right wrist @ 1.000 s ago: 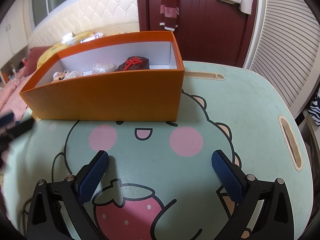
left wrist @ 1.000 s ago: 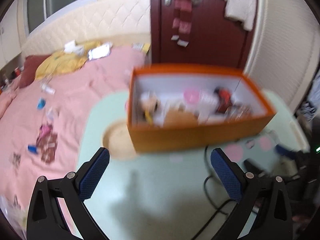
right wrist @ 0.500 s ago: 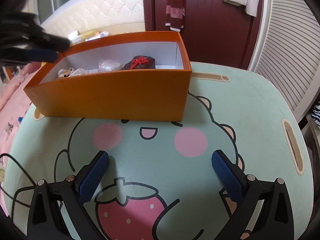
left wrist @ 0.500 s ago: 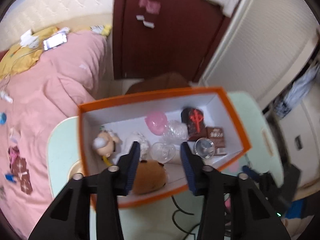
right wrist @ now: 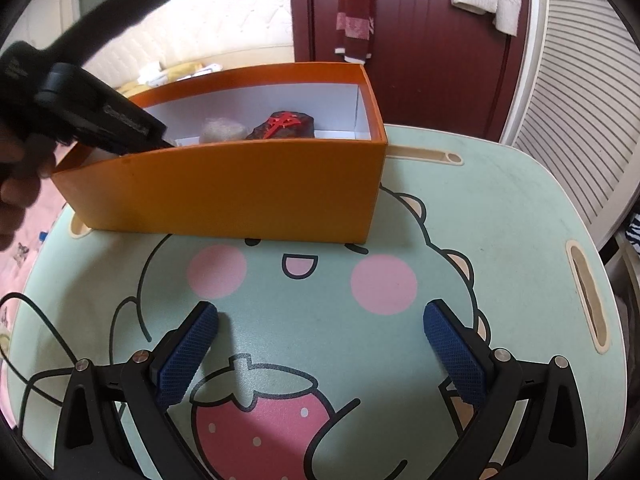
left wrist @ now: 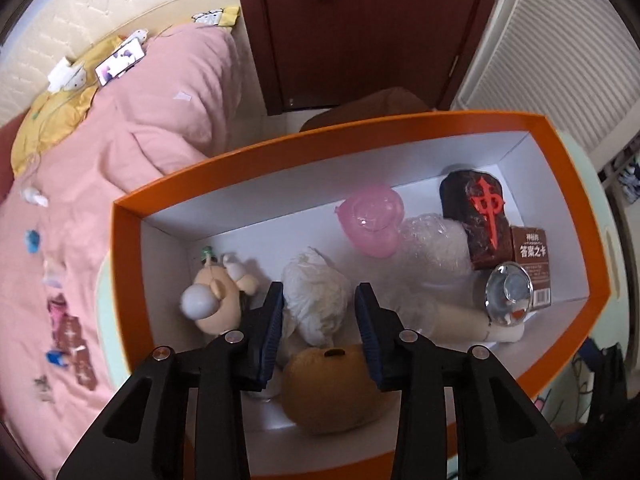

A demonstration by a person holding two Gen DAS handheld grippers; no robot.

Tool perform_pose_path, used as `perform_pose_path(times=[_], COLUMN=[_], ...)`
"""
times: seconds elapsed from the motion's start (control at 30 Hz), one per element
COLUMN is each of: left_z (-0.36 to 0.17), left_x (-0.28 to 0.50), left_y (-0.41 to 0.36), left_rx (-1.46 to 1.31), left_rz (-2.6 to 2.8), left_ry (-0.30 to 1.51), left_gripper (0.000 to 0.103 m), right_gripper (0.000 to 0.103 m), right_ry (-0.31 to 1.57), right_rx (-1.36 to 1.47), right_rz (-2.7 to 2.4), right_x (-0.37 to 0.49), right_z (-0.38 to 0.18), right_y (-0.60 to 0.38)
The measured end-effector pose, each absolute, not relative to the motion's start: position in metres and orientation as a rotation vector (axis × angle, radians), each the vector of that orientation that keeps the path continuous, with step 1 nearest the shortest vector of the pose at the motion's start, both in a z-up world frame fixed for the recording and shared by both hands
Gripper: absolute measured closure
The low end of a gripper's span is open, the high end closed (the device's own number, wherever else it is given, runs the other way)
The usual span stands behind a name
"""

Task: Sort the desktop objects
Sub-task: 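Lift the white plastic bag out with the left tool while the right tool enters the box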

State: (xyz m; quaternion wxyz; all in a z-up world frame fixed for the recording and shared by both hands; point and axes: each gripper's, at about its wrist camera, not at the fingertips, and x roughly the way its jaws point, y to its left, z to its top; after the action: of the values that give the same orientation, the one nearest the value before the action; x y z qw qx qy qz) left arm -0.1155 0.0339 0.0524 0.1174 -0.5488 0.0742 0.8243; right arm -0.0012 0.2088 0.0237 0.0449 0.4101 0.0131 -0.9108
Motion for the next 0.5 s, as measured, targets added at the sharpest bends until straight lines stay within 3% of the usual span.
perform_pose_path(times=[0.5], left_z=[0.121], left_x=[-0.069], left_y=[-0.001], left_rx=[-1.305], left_rz=[2.479], left_ry=[-0.065], left_gripper=[0.074], right_gripper=[0.001], right_ry=[0.117], right_rx=[1.237], right_rz=[-2.717], right_x=[0.000], right_z=[0.029], right_y=[0.201])
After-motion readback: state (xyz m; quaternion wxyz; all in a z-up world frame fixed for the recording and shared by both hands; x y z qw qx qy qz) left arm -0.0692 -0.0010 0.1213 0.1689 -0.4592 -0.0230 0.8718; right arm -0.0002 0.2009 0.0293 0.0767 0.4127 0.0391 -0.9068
